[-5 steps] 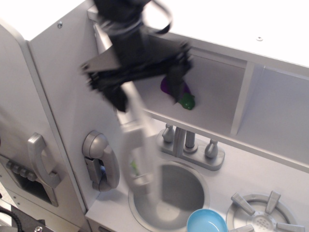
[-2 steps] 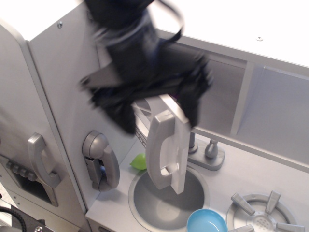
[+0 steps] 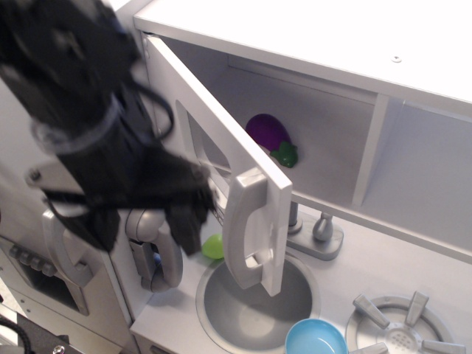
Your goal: Close microwave
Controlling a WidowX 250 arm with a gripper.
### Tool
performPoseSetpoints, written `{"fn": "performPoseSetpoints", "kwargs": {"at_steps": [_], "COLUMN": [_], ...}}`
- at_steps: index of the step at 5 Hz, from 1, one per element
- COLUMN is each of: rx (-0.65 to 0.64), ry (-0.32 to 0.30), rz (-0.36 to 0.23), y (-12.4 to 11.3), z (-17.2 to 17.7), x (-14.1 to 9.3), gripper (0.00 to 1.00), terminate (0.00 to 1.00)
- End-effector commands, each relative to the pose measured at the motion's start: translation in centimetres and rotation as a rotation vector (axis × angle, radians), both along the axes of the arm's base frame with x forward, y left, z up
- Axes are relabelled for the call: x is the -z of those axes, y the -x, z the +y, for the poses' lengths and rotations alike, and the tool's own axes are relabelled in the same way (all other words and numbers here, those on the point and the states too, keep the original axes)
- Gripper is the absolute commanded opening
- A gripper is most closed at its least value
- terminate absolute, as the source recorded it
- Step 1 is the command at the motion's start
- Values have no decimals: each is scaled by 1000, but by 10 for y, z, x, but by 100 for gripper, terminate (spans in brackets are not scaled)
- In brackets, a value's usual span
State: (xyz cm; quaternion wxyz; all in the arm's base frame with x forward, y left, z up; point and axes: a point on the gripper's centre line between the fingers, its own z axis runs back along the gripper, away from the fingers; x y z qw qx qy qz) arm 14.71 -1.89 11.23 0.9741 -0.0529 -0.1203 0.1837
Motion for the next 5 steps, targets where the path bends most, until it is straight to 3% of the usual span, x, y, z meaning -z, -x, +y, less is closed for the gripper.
{"fn": "performPoseSetpoints", "kwargs": {"at_steps": [1,2,5], "rx": [-147,-187,-248], "ry": [-72,-104,-60], "rz": [-68,-71,-141], "y": [-47,-65,-117], "z": [19,13,-12], "x": [18,25,18], "gripper": [100,100,100], "terminate": [0,0,0]}}
